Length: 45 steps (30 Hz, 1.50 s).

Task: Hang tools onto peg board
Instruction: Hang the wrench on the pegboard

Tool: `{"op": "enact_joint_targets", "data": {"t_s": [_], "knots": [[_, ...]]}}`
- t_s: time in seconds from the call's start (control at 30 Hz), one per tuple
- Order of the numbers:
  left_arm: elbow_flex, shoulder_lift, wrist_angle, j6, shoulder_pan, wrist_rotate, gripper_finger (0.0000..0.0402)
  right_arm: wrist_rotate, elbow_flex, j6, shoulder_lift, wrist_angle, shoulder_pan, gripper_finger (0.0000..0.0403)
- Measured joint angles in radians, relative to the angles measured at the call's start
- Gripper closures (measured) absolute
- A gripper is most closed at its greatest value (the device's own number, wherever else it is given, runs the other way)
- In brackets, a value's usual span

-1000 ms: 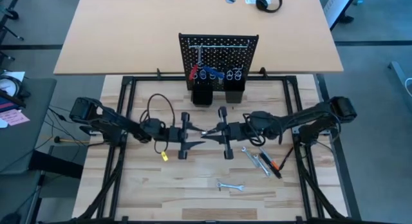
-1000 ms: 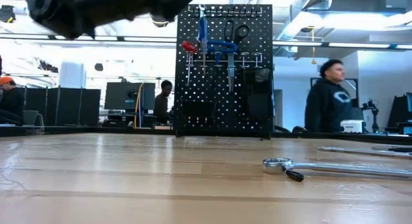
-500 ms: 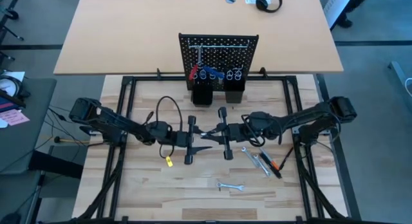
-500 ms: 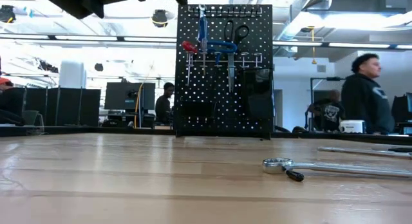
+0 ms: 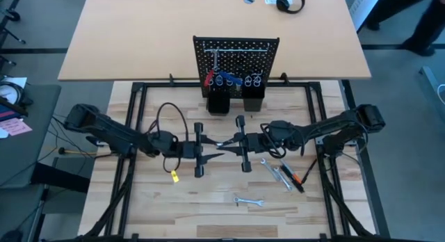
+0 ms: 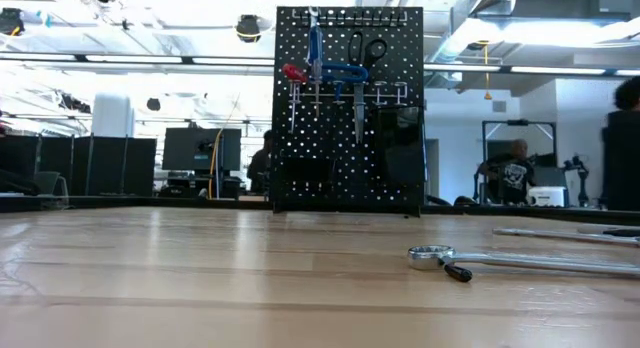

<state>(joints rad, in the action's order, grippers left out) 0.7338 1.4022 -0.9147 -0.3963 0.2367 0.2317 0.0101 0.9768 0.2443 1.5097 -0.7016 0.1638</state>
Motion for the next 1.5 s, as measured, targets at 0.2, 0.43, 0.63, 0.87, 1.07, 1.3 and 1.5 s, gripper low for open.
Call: {"op": "enact_joint_targets", "data": {"t_s": [0.2,0.43,0.63,0.87,1.07,1.3,1.5], "knots": [[0.0,-0.008,0.05,0.009,0.0,0.024,0.0327,0.0,0.0,0.0,0.0,-0.001,0.0,0.0381],[0.0,-0.008,0.049,0.006,0.004,0.039,0.0391,0.0,0.0,0.001,0.0,0.0,0.0,0.0378],[0.0,-0.008,0.051,0.01,0.004,0.042,0.0396,0.0,0.0,0.0,-0.001,0.02,0.0,0.0351],[0.0,-0.011,0.044,0.013,0.004,0.042,0.0397,0.103,0.0,0.094,-0.022,0.125,0.015,0.0273],[-0.002,-0.033,0.057,0.02,0.003,0.017,0.0398,0.172,0.002,0.094,-0.041,0.182,0.027,0.021],[-0.002,-0.034,0.06,0.051,-0.015,0.009,0.0398,0.172,0.002,0.094,-0.04,0.19,0.027,0.0258],[-0.002,-0.035,0.069,0.088,-0.035,0.005,0.0394,0.179,0.002,0.098,-0.039,0.196,0.034,0.0359]]}}
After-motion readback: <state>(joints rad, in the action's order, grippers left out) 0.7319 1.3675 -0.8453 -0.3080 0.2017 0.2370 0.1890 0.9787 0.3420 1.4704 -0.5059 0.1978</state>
